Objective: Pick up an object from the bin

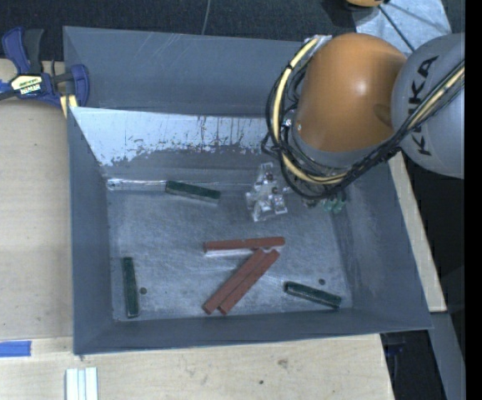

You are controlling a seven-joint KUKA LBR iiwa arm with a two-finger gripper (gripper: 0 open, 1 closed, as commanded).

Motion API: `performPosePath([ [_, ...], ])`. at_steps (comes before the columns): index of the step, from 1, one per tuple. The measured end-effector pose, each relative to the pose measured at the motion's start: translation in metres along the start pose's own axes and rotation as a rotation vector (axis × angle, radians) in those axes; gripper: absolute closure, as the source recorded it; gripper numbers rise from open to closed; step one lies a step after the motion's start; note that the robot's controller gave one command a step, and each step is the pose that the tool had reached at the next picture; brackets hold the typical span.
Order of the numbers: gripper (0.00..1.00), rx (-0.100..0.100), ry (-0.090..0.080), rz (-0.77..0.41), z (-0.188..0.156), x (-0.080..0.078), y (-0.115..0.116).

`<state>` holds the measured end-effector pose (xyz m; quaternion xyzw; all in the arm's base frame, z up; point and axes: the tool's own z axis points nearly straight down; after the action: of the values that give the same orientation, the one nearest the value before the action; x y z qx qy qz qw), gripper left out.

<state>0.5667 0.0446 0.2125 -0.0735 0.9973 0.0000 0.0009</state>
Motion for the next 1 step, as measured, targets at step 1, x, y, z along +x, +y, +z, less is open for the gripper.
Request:
performPosePath([
  [1, 0.0, -0.001, 0.0, 0.013, 0.0673, -0.0006, 0.0055],
])
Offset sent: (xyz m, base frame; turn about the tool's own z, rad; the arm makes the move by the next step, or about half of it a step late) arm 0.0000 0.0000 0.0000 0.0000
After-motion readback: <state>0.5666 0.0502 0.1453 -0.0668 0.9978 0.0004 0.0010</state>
